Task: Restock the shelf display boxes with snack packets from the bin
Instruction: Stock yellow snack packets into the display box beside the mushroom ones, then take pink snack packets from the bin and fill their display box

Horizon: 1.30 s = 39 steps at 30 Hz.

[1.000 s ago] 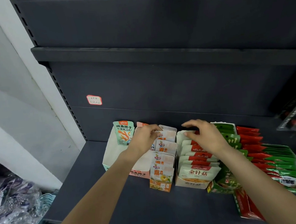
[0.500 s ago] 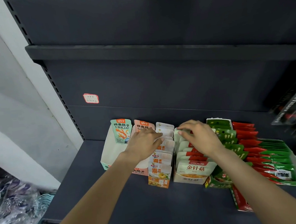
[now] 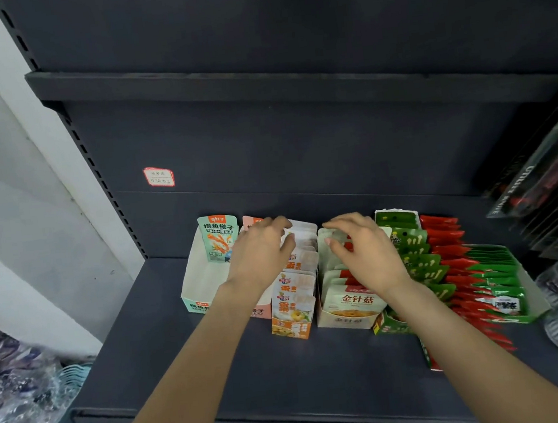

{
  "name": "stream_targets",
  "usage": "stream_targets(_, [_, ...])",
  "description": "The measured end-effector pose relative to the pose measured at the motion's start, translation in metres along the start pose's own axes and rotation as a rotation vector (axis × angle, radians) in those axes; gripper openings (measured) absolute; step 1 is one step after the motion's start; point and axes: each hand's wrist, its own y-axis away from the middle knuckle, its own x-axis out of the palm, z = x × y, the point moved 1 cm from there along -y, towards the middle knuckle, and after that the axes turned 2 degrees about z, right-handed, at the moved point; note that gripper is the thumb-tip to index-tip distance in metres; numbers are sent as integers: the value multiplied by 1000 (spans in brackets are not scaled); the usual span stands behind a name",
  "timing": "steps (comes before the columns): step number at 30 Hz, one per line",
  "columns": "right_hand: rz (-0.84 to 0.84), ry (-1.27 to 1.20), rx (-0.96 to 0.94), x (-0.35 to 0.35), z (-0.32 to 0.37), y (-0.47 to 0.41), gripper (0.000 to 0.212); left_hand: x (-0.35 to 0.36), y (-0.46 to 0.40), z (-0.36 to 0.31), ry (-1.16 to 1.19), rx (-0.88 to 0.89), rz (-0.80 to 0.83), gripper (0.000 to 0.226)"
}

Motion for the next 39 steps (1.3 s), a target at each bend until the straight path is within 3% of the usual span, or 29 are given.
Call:
stream_targets(5, [-48, -27, -23, -9, 12, 32, 32, -20, 36, -9, 166, -62, -76, 26])
stream_targets(12, [114, -245, -5, 3, 30, 114, 30, -30, 134, -33, 447, -212, -42, 19])
stream_targets(21, [339, -332, -43, 60, 76, 234, 26, -32, 292, -14, 305, -445, 131, 18])
stream_targets(32, [671, -385, -10, 171, 187, 327, 29, -54, 479, 98, 312, -782, 274, 21])
stream_targets(39, [696, -347, 210, 239, 224, 369, 44, -45, 515, 150, 229, -647, 462, 40])
